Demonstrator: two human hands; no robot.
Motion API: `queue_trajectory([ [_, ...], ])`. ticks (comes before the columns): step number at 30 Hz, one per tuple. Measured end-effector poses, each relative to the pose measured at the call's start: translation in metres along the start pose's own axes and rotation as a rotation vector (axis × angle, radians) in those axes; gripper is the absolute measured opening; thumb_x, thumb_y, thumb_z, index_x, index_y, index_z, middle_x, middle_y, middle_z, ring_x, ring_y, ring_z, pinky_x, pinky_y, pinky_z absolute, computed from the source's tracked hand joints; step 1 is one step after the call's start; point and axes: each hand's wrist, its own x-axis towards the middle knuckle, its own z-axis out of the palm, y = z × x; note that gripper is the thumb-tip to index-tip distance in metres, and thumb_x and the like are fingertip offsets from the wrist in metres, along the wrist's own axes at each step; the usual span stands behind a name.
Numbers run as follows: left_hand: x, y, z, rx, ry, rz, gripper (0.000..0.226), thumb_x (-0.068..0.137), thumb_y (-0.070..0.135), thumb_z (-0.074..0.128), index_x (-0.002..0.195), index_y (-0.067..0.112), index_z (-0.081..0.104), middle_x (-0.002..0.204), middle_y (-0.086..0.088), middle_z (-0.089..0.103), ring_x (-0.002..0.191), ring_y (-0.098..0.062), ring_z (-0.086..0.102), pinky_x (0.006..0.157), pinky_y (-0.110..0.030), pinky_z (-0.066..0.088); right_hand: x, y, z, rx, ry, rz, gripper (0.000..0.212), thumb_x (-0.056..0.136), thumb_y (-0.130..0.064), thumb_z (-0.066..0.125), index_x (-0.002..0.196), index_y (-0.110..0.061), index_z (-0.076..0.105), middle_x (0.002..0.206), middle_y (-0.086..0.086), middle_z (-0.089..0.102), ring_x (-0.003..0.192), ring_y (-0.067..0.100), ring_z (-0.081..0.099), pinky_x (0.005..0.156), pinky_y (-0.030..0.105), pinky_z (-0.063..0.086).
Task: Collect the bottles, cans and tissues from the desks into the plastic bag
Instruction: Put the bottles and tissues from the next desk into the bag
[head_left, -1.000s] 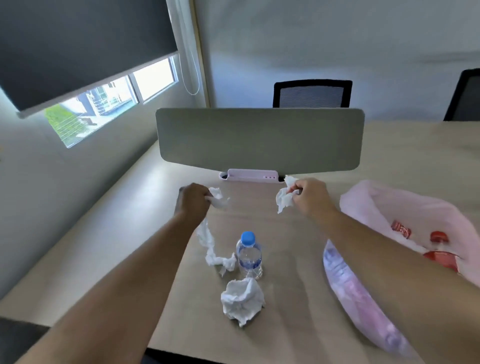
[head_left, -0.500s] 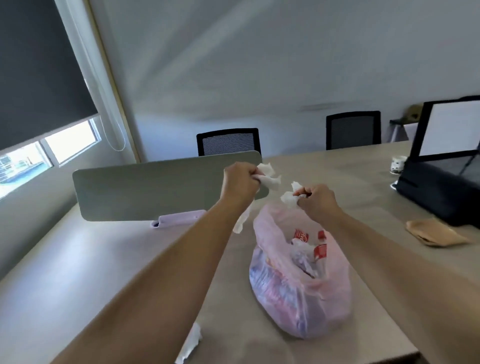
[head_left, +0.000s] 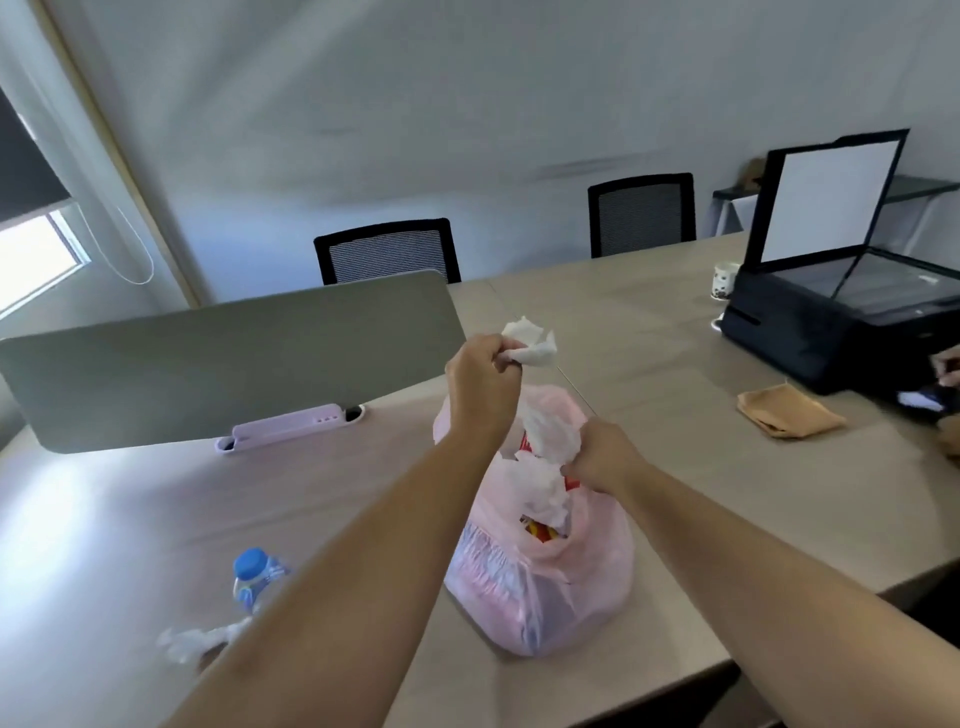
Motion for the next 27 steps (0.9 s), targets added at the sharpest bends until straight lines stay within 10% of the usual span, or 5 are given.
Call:
queue_trajectory([
  [6, -0.037, -0.055, 0.016, 0.509, -1.002, -0.148, 0.036, 0.085, 0.021, 0.065, 0.12, 0.014, 0.064, 0.128, -0.008, 0.057, 0.119, -0.025, 0.053, 0.099, -0.026, 0.04, 0.011, 0.009, -0.016, -0.083, 0.187, 0.014, 0.028, 0.084, -0.005, 0.052, 0.109, -0.002, 0.066, 0.111, 0.017, 0.066, 0.107, 0.031, 0.062, 0.083, 0.027, 0.047],
  [8, -0.044, -0.061, 0.015, 0.536, -1.097, -0.154, 0.039, 0.082, 0.024, 0.068, 0.121, 0.023, 0.064, 0.136, -0.004, 0.052, 0.125, -0.023, 0.048, 0.105, -0.03, 0.038, 0.012, 0.012, -0.023, -0.074, 0.216, 0.008, 0.034, 0.083, -0.002, 0.052, 0.113, -0.004, 0.066, 0.116, 0.016, 0.065, 0.11, 0.029, 0.061, 0.089, 0.027, 0.046],
  [16, -0.021, -0.034, -0.025, 0.41, -0.728, 0.008, 0.032, 0.083, 0.008, 0.057, 0.11, 0.02, 0.07, 0.121, -0.004, 0.059, 0.115, -0.02, 0.053, 0.092, -0.021, 0.036, -0.005, -0.006, -0.035, 0.034, 0.187, 0.04, 0.036, 0.082, -0.019, 0.059, 0.117, -0.025, 0.065, 0.124, 0.004, 0.061, 0.107, 0.026, 0.062, 0.086, 0.03, 0.048],
  [27, -0.048, -0.086, -0.231, 0.52, -0.186, -0.106, 0.031, 0.074, 0.025, 0.066, 0.104, 0.022, 0.066, 0.104, 0.001, 0.063, 0.089, -0.009, 0.053, 0.08, -0.017, 0.036, -0.053, -0.161, 0.045, 0.12, -0.018, -0.564, 0.03, 0.083, -0.012, 0.06, 0.112, -0.016, 0.069, 0.122, 0.008, 0.061, 0.102, 0.022, 0.059, 0.079, 0.017, 0.036],
])
